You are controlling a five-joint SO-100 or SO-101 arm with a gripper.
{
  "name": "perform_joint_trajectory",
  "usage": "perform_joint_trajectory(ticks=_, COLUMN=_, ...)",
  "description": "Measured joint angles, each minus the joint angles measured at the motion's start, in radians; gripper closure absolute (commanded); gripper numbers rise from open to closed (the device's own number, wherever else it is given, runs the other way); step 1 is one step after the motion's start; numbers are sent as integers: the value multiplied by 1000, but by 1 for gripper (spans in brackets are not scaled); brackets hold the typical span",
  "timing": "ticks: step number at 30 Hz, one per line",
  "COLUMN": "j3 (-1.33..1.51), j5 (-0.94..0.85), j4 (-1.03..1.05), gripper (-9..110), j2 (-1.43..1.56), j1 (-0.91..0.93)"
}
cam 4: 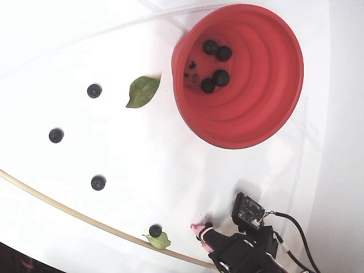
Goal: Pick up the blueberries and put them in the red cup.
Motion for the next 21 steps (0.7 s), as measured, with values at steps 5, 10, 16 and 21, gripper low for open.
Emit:
perform_joint_trajectory(ticks=5, j3=0, j5=0, j4=0, gripper=90, j2=5, j1=0)
perform_joint_trajectory(ticks=10, j3=23, j5=0, j4=8, gripper=91, j2=28, j1=0)
perform_joint_trajectory(ticks=16, j3=31, j5=0, j4=46, gripper=91, j2=75, j1=-12)
perform_joint_trajectory(ticks=21, j3=38, j5=0, j4=75, gripper=91, j2=126, j1=-26)
